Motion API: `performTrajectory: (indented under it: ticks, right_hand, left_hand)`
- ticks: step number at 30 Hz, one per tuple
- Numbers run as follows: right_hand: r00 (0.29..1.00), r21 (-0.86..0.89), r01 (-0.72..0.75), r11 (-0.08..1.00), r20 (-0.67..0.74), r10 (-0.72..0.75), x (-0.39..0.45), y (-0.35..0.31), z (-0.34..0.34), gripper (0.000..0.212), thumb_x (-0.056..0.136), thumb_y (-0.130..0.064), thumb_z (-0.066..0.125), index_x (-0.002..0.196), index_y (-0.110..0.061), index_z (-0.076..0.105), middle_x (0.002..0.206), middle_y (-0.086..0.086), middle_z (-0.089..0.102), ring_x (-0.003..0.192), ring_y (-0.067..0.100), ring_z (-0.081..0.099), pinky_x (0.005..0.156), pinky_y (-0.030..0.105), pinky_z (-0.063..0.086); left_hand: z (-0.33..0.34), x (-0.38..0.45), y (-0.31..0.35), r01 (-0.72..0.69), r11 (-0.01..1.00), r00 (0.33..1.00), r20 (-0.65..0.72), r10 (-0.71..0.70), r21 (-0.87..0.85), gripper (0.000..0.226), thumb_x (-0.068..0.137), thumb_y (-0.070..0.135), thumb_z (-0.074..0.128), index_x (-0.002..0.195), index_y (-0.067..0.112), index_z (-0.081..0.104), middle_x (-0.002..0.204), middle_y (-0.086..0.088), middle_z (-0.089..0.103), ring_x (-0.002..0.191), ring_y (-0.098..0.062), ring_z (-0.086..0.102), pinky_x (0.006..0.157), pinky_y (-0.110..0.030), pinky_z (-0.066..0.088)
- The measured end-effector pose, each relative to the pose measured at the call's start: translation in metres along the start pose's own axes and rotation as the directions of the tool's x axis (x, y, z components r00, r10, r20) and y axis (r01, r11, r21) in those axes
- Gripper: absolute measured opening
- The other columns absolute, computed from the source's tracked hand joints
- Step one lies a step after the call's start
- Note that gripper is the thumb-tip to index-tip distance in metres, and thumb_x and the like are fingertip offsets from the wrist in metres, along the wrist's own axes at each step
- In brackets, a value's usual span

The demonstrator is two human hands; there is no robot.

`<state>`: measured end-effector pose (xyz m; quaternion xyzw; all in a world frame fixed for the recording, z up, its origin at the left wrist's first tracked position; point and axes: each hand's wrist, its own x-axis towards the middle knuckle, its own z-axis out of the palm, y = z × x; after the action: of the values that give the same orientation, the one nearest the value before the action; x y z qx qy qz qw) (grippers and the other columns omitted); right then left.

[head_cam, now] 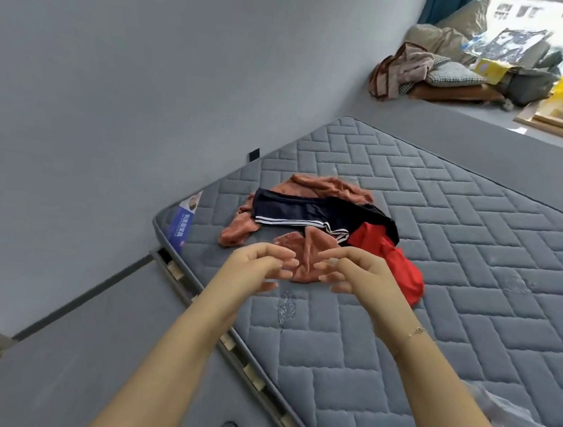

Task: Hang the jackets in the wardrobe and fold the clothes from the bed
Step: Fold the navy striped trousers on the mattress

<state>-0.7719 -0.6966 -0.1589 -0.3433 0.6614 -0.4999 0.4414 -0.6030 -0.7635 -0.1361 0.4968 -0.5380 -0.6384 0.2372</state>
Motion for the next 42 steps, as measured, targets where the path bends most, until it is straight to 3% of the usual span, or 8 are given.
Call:
performTrajectory:
  ticks: [6,11,18,24,32,36,38,42]
  right_hand:
    - [0.98,0.057,-0.068,0.996,-0.182,0.078,0.106,0.02,-0.023,0.023,0.093,0.0,0.053,0.089,-0.012,0.072,0.086,0.003,0.075,0.072,0.012,0.067,0.065,0.021,0.049]
    - [0.944,0.084,-0.129,0.988,-0.295,0.148,0.172,0.034,-0.041,0.024,0.09,0.001,0.056,0.084,-0.016,0.072,0.083,0.002,0.074,0.072,0.013,0.065,0.07,0.03,0.049]
    - [0.92,0.055,-0.17,0.984,-0.348,0.179,0.278,0.075,-0.088,0.023,0.091,0.001,0.058,0.085,-0.016,0.071,0.084,0.008,0.07,0.073,0.014,0.061,0.064,0.027,0.047]
    - [0.923,-0.108,-0.263,0.959,-0.317,0.218,0.427,0.149,-0.149,0.017,0.09,-0.002,0.06,0.09,-0.016,0.071,0.084,-0.003,0.069,0.083,0.014,0.062,0.069,0.022,0.048]
    - [0.922,-0.559,-0.38,0.737,-0.297,0.25,0.613,0.251,-0.196,0.052,0.087,-0.02,0.064,0.138,-0.011,0.053,0.14,0.008,0.055,0.13,0.027,0.049,0.108,0.037,0.038]
    - [0.864,-0.715,-0.495,0.494,-0.346,0.365,0.646,0.291,-0.191,0.029,0.094,-0.032,0.06,0.12,-0.019,0.064,0.127,0.007,0.062,0.127,0.03,0.05,0.117,0.052,0.02]
    - [0.86,-0.676,-0.51,0.532,-0.381,0.34,0.647,0.298,-0.182,0.022,0.099,-0.029,0.052,0.105,-0.014,0.066,0.112,0.012,0.068,0.115,0.032,0.058,0.114,0.049,0.024]
    - [0.906,-0.452,-0.36,0.816,-0.378,0.191,0.615,0.277,-0.152,0.022,0.1,-0.024,0.051,0.089,-0.007,0.057,0.089,0.02,0.068,0.09,0.04,0.062,0.074,0.043,0.042]
  left_hand:
    - [0.02,0.145,0.009,0.073,0.997,0.991,0.116,-0.07,-0.018,0.028,0.094,-0.001,0.046,0.092,0.013,0.069,0.09,0.003,0.076,0.082,-0.009,0.068,0.067,-0.018,0.051]
    - [0.042,0.238,0.016,0.118,0.993,0.975,0.188,-0.118,0.011,0.027,0.094,0.001,0.046,0.093,0.017,0.069,0.097,0.003,0.075,0.087,-0.008,0.067,0.076,-0.022,0.049]
    - [0.08,0.345,0.01,0.171,0.985,0.946,0.278,-0.167,0.01,0.025,0.095,0.003,0.049,0.092,0.02,0.067,0.088,0.009,0.075,0.089,-0.01,0.069,0.088,-0.029,0.048]
    - [0.136,0.463,-0.003,0.214,0.966,0.956,0.233,-0.178,-0.142,0.02,0.094,0.001,0.052,0.105,0.012,0.065,0.104,-0.003,0.073,0.088,-0.012,0.067,0.081,-0.026,0.052]
    - [0.187,0.588,-0.052,0.339,0.93,0.935,0.159,-0.316,-0.142,0.021,0.096,0.007,0.052,0.113,0.013,0.065,0.111,-0.001,0.073,0.101,-0.012,0.067,0.082,-0.025,0.051]
    - [0.174,0.602,-0.076,0.396,0.9,0.918,0.078,-0.388,-0.184,0.021,0.097,0.005,0.051,0.107,0.015,0.066,0.107,0.0,0.074,0.1,-0.013,0.067,0.08,-0.026,0.051]
    - [0.165,0.599,-0.086,0.424,0.885,0.904,0.027,-0.428,-0.194,0.022,0.096,0.004,0.051,0.105,0.016,0.067,0.105,0.0,0.075,0.099,-0.014,0.068,0.083,-0.028,0.051]
    - [0.149,0.591,-0.092,0.434,0.871,0.892,-0.026,-0.452,-0.232,0.022,0.096,0.004,0.05,0.102,0.014,0.068,0.103,-0.001,0.075,0.098,-0.015,0.07,0.086,-0.031,0.05]
